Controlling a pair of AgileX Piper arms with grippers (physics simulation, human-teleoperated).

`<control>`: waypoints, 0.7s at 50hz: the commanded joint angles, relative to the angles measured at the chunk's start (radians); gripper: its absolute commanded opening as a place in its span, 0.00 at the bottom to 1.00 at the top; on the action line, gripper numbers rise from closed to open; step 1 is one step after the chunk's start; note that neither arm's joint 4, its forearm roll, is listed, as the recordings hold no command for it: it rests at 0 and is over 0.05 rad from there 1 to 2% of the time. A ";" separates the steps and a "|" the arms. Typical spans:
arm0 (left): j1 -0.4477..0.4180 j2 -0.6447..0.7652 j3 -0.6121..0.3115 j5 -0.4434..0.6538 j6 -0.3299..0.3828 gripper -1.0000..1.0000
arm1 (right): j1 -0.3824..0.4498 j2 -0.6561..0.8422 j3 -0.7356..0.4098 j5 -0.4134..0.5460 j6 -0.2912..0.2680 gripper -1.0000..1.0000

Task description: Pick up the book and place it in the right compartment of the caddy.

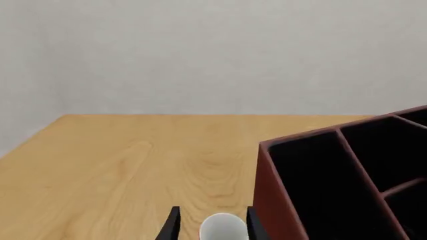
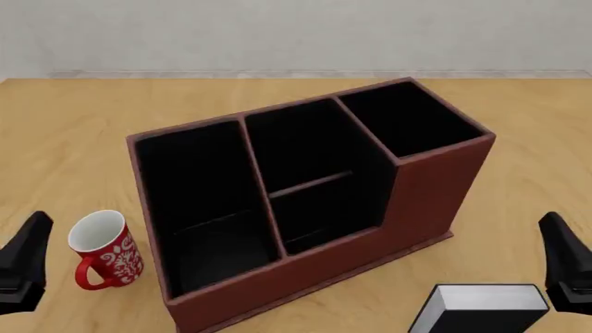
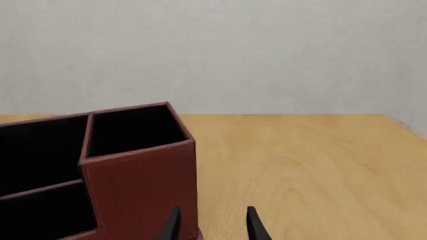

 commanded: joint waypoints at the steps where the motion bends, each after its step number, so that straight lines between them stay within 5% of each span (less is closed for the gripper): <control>1: -0.031 0.001 -0.034 0.027 -0.021 1.00 | 0.000 0.006 -0.002 -0.003 0.000 1.00; 5: -0.066 0.000 -0.065 0.053 -0.063 1.00 | 0.000 0.005 -0.002 -0.002 0.000 1.00; 35: -0.420 -0.002 -0.233 0.241 -0.070 1.00 | 0.000 0.005 -0.002 -0.002 0.000 1.00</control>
